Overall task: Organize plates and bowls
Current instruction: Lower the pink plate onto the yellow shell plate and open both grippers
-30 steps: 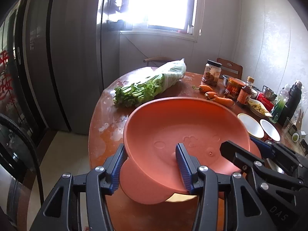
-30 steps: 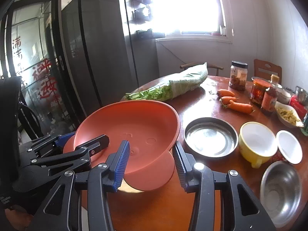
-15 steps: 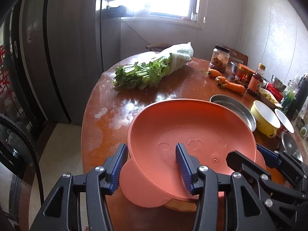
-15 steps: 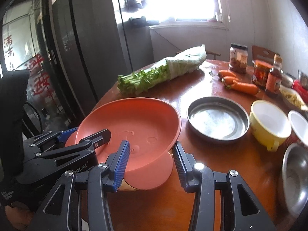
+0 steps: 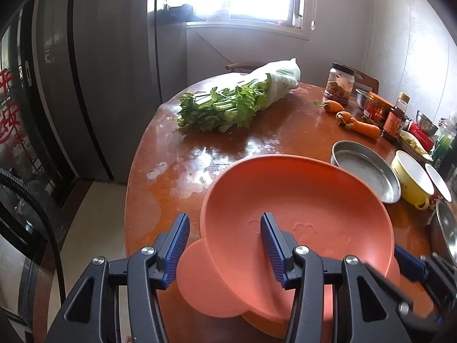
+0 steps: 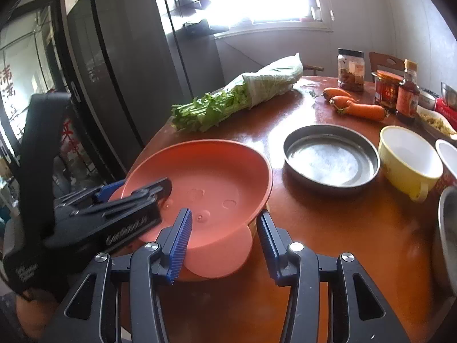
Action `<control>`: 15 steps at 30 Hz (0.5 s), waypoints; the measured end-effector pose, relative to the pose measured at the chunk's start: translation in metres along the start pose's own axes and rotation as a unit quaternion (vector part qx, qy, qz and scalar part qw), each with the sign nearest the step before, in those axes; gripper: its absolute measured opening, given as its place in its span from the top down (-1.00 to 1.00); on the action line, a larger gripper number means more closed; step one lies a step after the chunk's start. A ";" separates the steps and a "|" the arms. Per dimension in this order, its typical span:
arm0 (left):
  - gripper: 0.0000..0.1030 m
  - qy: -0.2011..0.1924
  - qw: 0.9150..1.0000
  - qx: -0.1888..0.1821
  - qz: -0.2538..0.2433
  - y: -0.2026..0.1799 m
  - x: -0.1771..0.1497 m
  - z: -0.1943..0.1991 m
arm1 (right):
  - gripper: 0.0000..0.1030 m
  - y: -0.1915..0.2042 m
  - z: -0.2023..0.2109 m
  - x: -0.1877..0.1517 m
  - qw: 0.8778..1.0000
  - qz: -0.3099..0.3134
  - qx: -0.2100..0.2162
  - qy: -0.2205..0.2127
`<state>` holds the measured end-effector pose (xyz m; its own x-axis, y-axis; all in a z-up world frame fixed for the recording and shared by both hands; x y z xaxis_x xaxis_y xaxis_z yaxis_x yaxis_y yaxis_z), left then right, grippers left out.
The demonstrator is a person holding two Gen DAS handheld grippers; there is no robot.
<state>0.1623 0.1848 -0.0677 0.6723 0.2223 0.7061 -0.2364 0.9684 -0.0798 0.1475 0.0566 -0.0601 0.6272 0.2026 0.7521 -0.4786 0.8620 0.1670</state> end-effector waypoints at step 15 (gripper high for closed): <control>0.01 0.001 1.000 0.002 -0.003 0.002 0.001 -0.018 | -0.04 0.019 0.003 -0.009 0.999 0.052 -0.004 -0.004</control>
<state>0.1748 0.1890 -0.0798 0.6755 0.2164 0.7049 -0.2355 0.9692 -0.0718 0.1308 0.0698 -0.0614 0.5699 0.2874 0.7698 -0.5355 0.8405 0.0827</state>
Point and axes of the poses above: each gripper's, at about its wrist camera, not at the fingertips, and z roughly against the way its jaws point, y to its left, x to its top, the point moved 8 cm from there along -z, roughly the way its jaws point, and after that the axes turned 3 degrees about z, right-handed, at the moved point
